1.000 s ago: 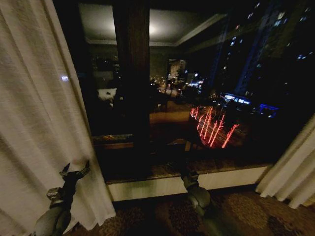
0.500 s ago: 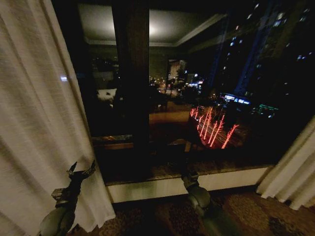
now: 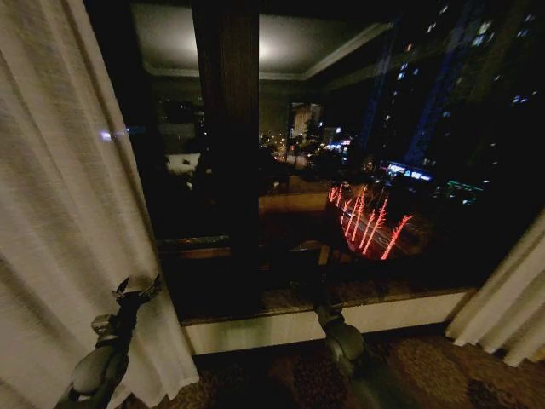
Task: Open the curtains by pulling them apart, changing their state from closed to fully open.
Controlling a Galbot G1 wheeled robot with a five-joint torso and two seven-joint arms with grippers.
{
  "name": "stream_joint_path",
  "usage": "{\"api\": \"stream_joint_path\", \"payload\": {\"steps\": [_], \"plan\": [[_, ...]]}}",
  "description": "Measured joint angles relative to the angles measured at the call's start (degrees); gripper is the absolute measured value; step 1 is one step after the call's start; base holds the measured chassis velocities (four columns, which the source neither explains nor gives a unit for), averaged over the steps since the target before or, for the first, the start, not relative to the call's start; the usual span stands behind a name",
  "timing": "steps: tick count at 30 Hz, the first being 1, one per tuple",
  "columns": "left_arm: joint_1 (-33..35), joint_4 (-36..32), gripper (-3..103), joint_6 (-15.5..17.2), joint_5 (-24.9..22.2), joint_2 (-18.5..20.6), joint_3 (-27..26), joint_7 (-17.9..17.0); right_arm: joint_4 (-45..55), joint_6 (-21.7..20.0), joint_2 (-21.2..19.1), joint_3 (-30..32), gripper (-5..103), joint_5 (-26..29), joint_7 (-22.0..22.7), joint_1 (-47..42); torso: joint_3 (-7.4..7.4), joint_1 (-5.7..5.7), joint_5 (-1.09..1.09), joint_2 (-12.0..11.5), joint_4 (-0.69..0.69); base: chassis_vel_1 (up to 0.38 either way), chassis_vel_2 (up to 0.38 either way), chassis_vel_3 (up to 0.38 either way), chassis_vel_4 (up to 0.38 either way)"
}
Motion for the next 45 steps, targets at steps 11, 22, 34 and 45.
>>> {"api": "stream_joint_path", "payload": {"steps": [11, 22, 34, 45], "plan": [[-10.5, 8.7, 101, 0.3, -1.4, 2.3, 6.0, 1.9, 0.0, 0.0, 0.0, 0.0, 100, 0.0, 0.0, 0.0, 0.00, 0.00, 0.01, 0.0, -0.01, 0.000, 0.000, 0.000, 0.000], [-12.4, 11.0, 60, -0.7, -2.4, 2.9, 5.3, 3.4, 0.0, 0.0, 0.0, 0.0, 100, 0.0, 0.0, 0.0, 0.00, 0.00, 0.00, 0.0, 0.00, 0.000, 0.000, 0.000, 0.000], [-11.5, 10.8, 22, -0.5, -2.5, 3.1, 4.0, 2.9, 0.0, 0.0, 0.0, 0.0, 100, 0.0, 0.0, 0.0, 0.00, 0.00, 0.00, 0.0, 0.00, 0.000, 0.000, 0.000, 0.000], [-9.5, 10.7, 0, -0.6, -2.6, 1.8, 1.4, 2.3, 0.0, 0.0, 0.0, 0.0, 100, 0.0, 0.0, 0.0, -0.01, 0.00, 0.00, 0.0, 0.00, 0.000, 0.000, 0.000, 0.000]]}}
